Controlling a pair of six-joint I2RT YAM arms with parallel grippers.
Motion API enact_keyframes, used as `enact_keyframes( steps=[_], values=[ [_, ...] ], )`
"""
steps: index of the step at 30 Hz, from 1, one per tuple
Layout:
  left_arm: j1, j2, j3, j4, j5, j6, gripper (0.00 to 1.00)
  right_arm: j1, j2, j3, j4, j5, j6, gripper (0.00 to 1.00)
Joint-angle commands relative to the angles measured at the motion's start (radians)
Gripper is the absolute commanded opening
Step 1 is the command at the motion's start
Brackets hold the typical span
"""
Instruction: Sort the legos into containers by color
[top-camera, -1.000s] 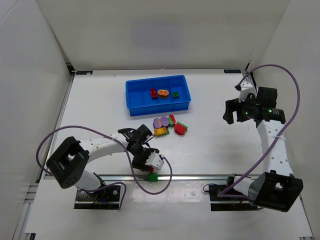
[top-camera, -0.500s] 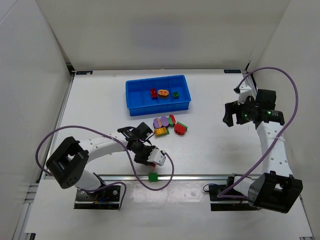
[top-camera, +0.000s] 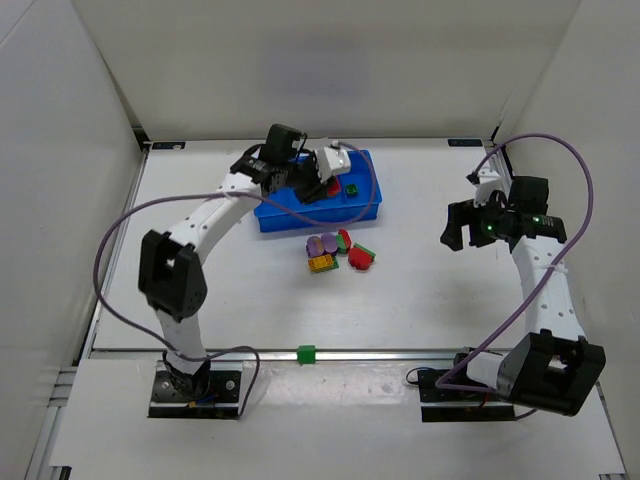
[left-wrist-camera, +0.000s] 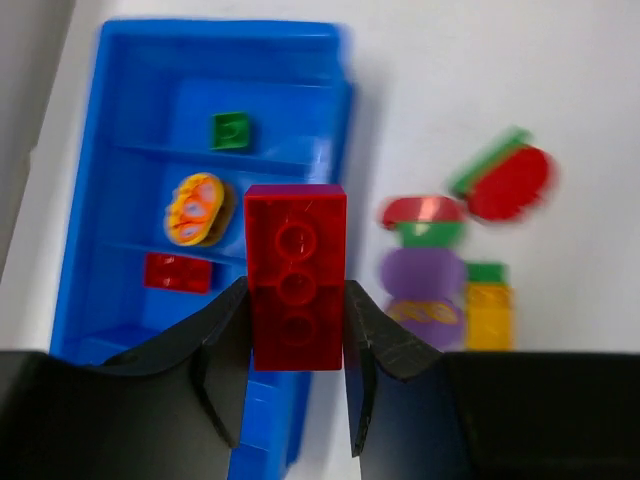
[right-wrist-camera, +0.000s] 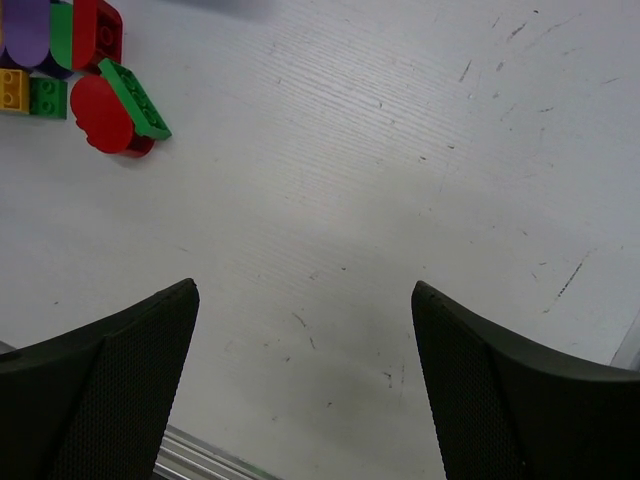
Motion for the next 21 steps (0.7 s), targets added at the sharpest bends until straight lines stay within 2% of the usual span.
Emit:
enact_keyframes(
  steps=[1, 7, 9, 18, 21],
  values=[
    [0.068, 0.168, 0.188, -0.029, -0.073, -0.191, 0.34, -0.008, 0.030, 0.073, 0.026, -0.022, 0.019, 0.90],
    [0.125, 0.426, 0.438, -0.090, -0.134, -0.243, 0.35, -0.006, 0.071, 0.113, 0.020, -0.004, 0.006, 0.90],
    [0.137, 0.461, 0.486, -0.095, -0.154, -0.262, 0.35, -0.006, 0.077, 0.117, 0.020, 0.002, 0.002, 0.90],
    [0.177, 0.555, 0.544, -0.099, -0.204, -0.274, 0.38, -0.006, 0.099, 0.114, 0.035, 0.007, -0.001, 0.90],
    [0.180, 0.546, 0.526, -0.102, -0.214, -0.268, 0.45, -0.006, 0.108, 0.116, 0.042, 0.008, -0.004, 0.90]
  ],
)
